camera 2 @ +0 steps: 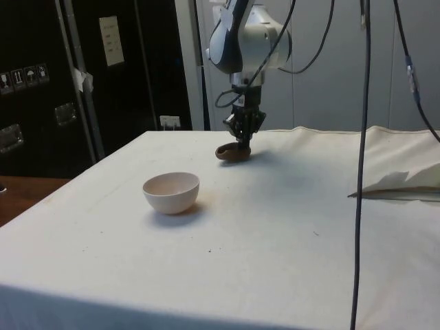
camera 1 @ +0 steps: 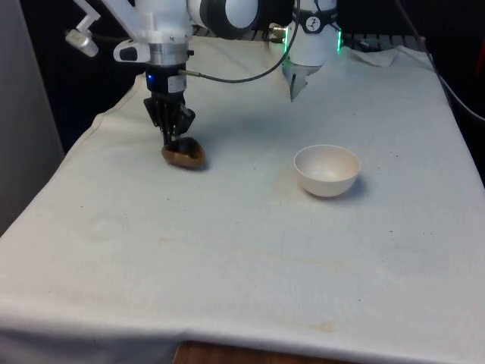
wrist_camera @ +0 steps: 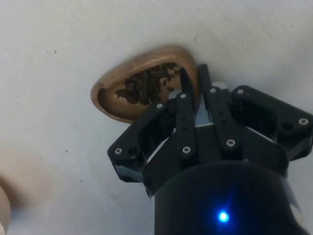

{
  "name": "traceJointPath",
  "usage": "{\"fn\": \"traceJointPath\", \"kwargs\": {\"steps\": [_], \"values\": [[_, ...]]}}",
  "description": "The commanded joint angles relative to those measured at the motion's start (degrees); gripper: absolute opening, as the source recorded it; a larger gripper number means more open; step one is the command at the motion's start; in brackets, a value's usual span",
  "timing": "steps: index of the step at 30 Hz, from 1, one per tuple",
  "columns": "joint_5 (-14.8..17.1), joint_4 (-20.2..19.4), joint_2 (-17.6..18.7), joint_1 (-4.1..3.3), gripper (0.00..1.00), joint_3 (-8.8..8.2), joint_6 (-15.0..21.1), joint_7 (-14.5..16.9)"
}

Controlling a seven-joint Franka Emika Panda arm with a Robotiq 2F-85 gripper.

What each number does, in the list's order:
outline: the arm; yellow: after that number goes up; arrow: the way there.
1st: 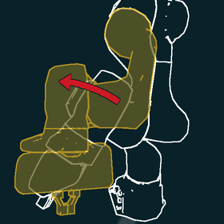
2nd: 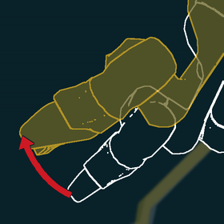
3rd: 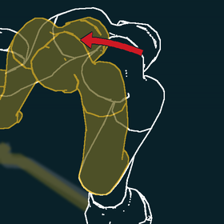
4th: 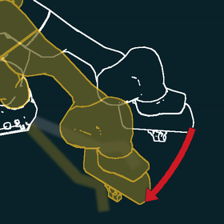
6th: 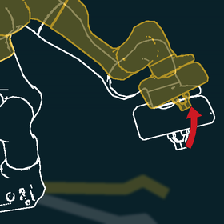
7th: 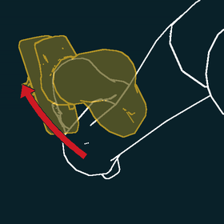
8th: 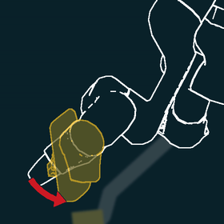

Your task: Pour the coffee beans from the cup into the bowl.

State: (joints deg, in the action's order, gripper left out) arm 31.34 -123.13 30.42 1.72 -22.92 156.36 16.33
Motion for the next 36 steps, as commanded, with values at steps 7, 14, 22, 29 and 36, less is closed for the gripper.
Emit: {"fn": "traceJointPath", "kwargs": {"steps": [7,14,22,29,36], "values": [[-0.40,-0.52,-1.89,-0.29,0.00,-0.06,-0.63,0.11],[-3.67,-2.01,-3.84,-2.06,0.00,-1.09,-0.92,-1.78],[-6.93,-2.98,-6.25,-2.75,0.00,-1.09,-1.49,-3.55],[-11.00,-3.55,-8.94,-3.32,0.00,-1.09,-2.75,-6.19],[-14.21,-3.67,-10.77,-3.55,0.00,-0.92,-4.01,-8.31]]}}
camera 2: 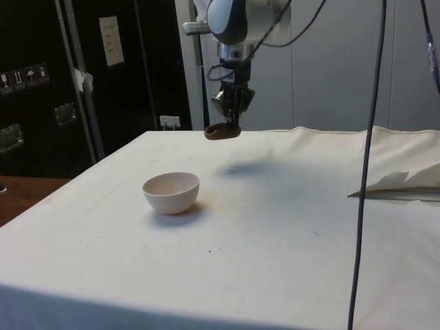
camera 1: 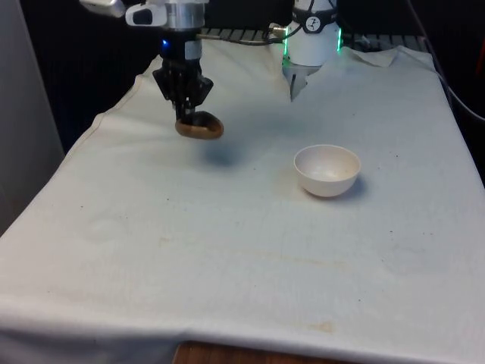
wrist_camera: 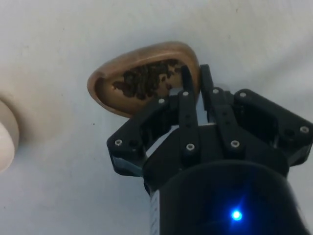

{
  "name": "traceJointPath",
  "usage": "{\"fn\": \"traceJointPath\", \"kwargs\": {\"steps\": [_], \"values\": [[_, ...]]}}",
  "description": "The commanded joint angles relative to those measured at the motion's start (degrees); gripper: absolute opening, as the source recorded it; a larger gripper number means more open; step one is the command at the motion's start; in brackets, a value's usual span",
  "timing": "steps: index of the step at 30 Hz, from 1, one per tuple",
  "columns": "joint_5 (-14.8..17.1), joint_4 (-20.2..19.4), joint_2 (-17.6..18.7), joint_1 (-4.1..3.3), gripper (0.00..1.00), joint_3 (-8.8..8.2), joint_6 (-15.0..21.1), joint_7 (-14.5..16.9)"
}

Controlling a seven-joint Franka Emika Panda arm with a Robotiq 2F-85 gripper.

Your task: Pour the coffee beans from the cup into the bowl.

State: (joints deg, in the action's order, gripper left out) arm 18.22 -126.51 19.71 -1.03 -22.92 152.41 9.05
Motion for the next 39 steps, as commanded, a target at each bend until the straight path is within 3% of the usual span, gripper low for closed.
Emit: {"fn": "traceJointPath", "kwargs": {"steps": [1,3,4,5,13,14,15,16,22,23,24,31,32,33,39], "values": [[-1.72,-0.29,-0.34,-0.92,0.00,-0.86,-0.34,-1.43],[-3.38,-0.29,-1.20,-1.03,0.00,-0.74,-0.97,-2.46],[-2.35,0.00,-1.15,-0.23,0.00,0.17,-0.97,-1.49],[-4.01,-0.29,-1.49,-1.09,0.00,-0.69,-1.26,-2.86],[-9.17,-0.17,-4.13,-1.38,0.00,0.11,-3.72,-6.42],[-7.68,0.00,-3.84,-0.69,0.00,0.74,-3.38,-5.10],[-9.63,-0.17,-4.35,-1.43,0.00,0.23,-4.01,-6.76],[-10.20,-0.17,-4.64,-1.49,0.00,0.29,-4.30,-7.22],[-14.09,-0.23,-6.47,-1.60,0.00,1.60,-6.25,-10.54],[-12.78,-0.06,-6.30,-0.97,0.00,2.18,-6.13,-9.34],[-14.61,-0.23,-6.65,-1.66,0.00,1.89,-6.47,-11.12],[-17.99,0.40,-7.05,-1.83,0.00,3.90,-7.85,-15.18],[-16.90,0.29,-7.05,-1.20,0.00,4.35,-7.39,-14.09],[-18.33,0.46,-7.05,-1.83,0.00,4.18,-7.96,-15.64],[-20.40,1.49,-6.42,-1.83,0.00,6.13,-8.19,-18.79]]}}
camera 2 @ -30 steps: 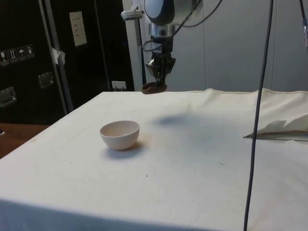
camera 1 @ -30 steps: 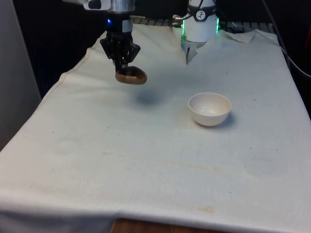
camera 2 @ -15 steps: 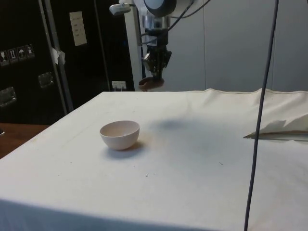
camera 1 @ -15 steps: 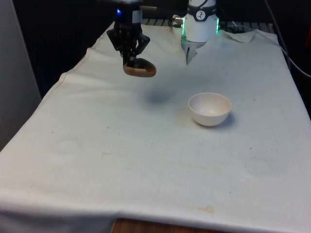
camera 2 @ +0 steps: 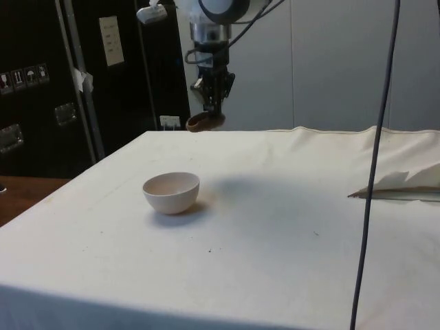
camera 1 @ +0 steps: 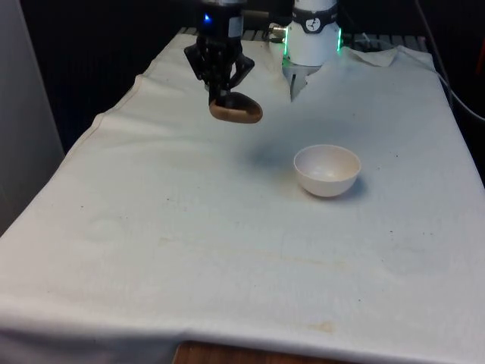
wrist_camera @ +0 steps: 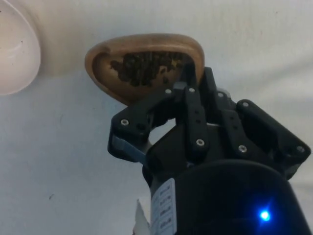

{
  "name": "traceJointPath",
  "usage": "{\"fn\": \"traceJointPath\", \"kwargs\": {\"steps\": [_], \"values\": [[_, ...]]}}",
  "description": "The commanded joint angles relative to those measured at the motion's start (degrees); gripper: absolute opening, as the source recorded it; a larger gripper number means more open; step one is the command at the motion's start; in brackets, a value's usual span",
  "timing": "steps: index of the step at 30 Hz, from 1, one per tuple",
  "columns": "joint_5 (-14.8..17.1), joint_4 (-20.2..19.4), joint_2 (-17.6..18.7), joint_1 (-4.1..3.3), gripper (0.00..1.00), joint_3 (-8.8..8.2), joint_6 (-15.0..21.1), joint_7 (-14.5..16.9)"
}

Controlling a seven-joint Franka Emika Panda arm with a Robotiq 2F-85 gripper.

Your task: Pour the coffee beans from the cup into the bowl.

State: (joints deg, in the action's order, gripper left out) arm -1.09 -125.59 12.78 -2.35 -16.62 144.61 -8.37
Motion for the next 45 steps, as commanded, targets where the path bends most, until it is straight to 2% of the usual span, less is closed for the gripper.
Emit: {"fn": "traceJointPath", "kwargs": {"steps": [1,2,3,7,8,9,16,17,18,25,26,27,33,34,35,36,43,44,45], "values": [[-0.69,0.29,0.23,0.00,0.00,0.57,0.00,-0.97],[-1.72,0.80,0.69,-0.46,0.00,0.34,-0.40,-2.23],[-2.01,1.03,0.80,-0.52,0.00,0.63,-0.46,-2.69],[-3.15,1.72,1.26,-0.57,0.00,1.83,-0.46,-4.47],[-2.18,1.32,0.97,0.00,0.00,2.06,-0.06,-3.32],[-3.50,1.83,1.32,-0.57,0.00,2.06,-0.46,-4.93],[-6.88,1.89,0.86,-0.63,0.00,4.07,-0.69,-8.14],[-5.84,1.83,1.03,-0.06,0.00,4.47,-0.17,-7.16],[-7.33,1.89,0.80,-0.57,0.00,4.35,-0.69,-8.48],[-10.54,2.41,1.15,-0.63,0.00,5.96,-0.92,-11.29],[-9.68,1.95,0.92,-0.11,0.00,6.36,-0.40,-10.43],[-10.94,2.52,1.20,-0.57,0.00,6.19,-1.03,-11.69],[-13.92,3.72,1.89,-0.74,0.00,7.62,-2.06,-14.67],[-13.18,3.32,1.66,-0.17,0.00,8.02,-1.60,-13.87],[-14.32,3.95,2.01,-0.74,0.00,7.79,-2.29,-15.13],[-14.84,4.13,2.06,-0.80,0.00,8.08,-2.52,-15.64],[-18.91,5.10,2.41,-0.80,0.00,10.20,-4.18,-19.94],[-17.99,4.81,2.35,-0.29,0.00,10.49,-3.67,-18.96],[-19.42,5.10,2.41,-0.86,0.00,10.49,-4.35,-20.51]]}}
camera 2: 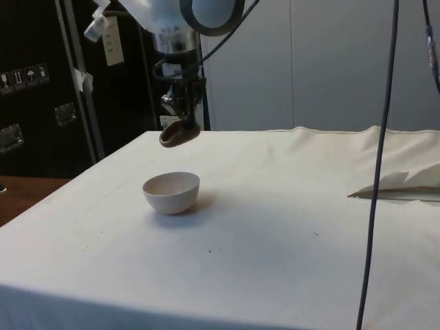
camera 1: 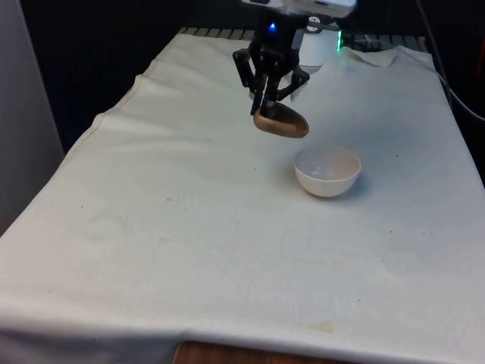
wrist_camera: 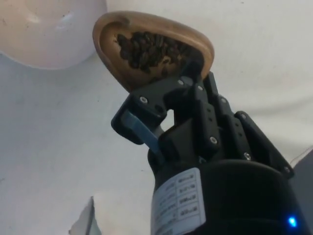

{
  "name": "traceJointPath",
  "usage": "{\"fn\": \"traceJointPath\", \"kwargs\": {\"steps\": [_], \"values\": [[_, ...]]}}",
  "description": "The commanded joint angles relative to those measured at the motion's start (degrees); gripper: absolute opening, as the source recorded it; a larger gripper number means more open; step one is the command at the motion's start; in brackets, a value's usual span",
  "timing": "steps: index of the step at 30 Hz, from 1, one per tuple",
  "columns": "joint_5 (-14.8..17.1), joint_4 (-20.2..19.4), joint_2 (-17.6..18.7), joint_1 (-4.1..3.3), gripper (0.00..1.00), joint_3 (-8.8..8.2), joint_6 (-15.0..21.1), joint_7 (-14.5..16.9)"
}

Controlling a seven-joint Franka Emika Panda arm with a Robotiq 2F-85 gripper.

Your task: Pour the coffee beans from the cup into the bowl.

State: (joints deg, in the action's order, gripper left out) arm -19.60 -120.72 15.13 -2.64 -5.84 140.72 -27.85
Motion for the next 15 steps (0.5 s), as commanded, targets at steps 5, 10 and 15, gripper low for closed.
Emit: {"fn": "traceJointPath", "kwargs": {"steps": [5,10,15], "values": [[-3.84,-0.40,-0.52,-0.46,0.00,1.20,-1.03,-3.55],[-5.50,-0.92,-0.92,-0.52,0.00,1.95,-1.43,-4.76],[-8.14,-1.55,-1.49,-0.52,0.00,3.15,-2.12,-6.42]]}}
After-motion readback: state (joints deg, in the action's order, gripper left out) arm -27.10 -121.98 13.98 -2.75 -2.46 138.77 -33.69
